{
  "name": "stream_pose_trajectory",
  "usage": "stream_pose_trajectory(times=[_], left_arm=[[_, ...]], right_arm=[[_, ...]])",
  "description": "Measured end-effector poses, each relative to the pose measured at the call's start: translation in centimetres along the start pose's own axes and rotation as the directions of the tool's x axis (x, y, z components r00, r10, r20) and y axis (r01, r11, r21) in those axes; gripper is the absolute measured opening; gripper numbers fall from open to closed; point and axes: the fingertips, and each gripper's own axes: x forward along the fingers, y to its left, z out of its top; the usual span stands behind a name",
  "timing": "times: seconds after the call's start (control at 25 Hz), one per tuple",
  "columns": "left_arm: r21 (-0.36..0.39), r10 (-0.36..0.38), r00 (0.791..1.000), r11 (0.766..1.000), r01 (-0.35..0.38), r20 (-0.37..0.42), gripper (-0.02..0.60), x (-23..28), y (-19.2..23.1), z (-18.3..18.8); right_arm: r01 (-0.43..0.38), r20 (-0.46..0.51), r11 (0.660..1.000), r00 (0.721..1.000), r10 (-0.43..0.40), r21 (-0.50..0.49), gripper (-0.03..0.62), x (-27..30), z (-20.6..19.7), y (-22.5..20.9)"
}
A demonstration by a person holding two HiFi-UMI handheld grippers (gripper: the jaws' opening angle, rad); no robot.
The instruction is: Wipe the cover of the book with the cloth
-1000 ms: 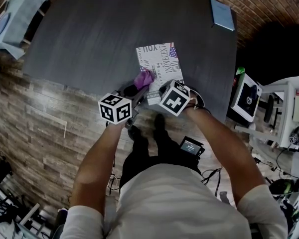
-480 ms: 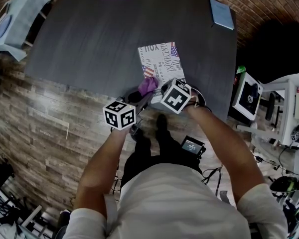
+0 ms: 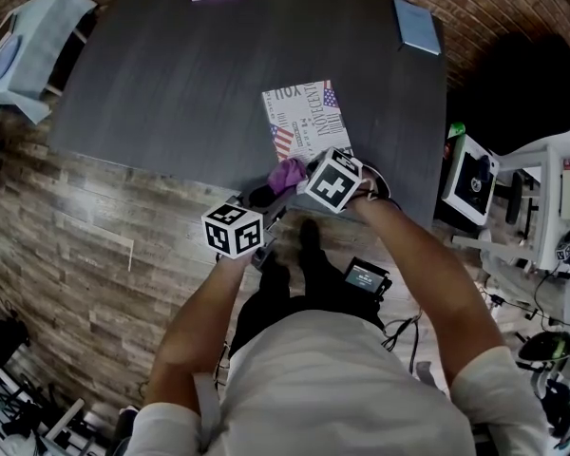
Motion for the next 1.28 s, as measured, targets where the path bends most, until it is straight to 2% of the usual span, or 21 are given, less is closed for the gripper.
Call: stream_pose_trajectory(times=[0.64, 0.84, 1.0, 1.08, 1.16, 1.28], left_arm=[[-0.016, -0.116, 0.989, 0.993, 0.115, -0.086, 0.106, -2.4, -3.5, -3.3], [-0.017, -0.145, 0.986, 0.989, 0.144, -0.077, 0.106, -3.4, -5.0, -3.6], [-0.043, -0.138, 0.99, 0.99, 0.136, -0.039, 0.107, -4.6, -5.6, -3.0], [-0.056, -0.13, 0.991, 0.99, 0.128, -0.025, 0.107, -5.2, -5.7, -2.7], [-0.056, -0.123, 0.992, 0.991, 0.122, -0.01, 0.108, -5.8, -5.8, -2.4], [-0.057, -0.118, 0.993, 0.991, 0.119, 0.022, 0.109, -6.8, -6.1, -1.8]], right_arm=[[0.066, -0.02, 0.998, 0.998, -0.066, -0.008, 0.014, 0.0, -0.1, 0.1], [0.075, 0.001, 0.997, 0.997, -0.075, 0.008, 0.014, -0.2, 0.1, -0.2], [0.064, 0.046, 0.995, 0.997, -0.068, 0.077, 0.015, -0.7, -0.2, -0.2], [0.054, 0.064, 0.993, 0.996, -0.061, 0.107, 0.035, -1.1, -0.6, 0.0], [0.044, 0.08, 0.989, 0.995, -0.056, 0.138, 0.144, -1.4, -1.4, 0.3], [0.037, 0.118, 0.976, 0.991, -0.063, 0.215, 0.15, -2.5, -2.5, 0.6]])
